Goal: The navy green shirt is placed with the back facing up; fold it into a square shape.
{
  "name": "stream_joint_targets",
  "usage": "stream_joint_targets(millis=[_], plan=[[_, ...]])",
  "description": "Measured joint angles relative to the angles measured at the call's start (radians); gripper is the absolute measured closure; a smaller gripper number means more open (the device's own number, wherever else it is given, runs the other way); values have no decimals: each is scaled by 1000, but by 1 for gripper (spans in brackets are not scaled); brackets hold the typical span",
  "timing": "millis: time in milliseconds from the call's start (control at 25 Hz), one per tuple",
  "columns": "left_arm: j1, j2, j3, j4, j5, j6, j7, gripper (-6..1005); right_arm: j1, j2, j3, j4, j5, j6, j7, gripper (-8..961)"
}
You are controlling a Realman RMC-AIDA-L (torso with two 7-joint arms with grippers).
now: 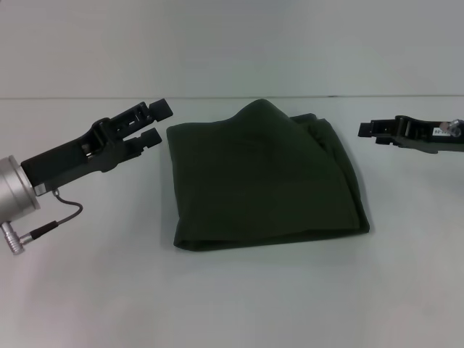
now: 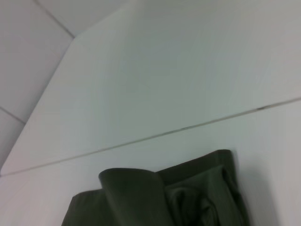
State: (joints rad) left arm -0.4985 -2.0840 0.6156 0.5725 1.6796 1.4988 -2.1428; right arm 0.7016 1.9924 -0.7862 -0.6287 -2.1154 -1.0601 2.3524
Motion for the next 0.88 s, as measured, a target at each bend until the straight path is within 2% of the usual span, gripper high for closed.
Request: stream_joint_targets(millis=[200, 320, 520, 680, 880], plan=[[0, -2, 1, -5, 1, 7, 1, 50, 19, -2, -12, 15, -29, -2, -4, 456], [1, -1, 23, -5, 2, 7, 1, 50, 13, 0, -16, 19, -30, 5, -5, 456], [-5, 19, 113, -1, 61, 9, -48, 50, -45, -2, 6, -21, -9, -26, -5, 457], [10, 22, 120, 1, 108, 9, -133, 55, -109, -8, 73, -63, 58, -71, -31, 458], [42, 17, 118, 12, 154, 11, -243, 61, -156, -24, 194, -60, 166, -157, -100, 459]])
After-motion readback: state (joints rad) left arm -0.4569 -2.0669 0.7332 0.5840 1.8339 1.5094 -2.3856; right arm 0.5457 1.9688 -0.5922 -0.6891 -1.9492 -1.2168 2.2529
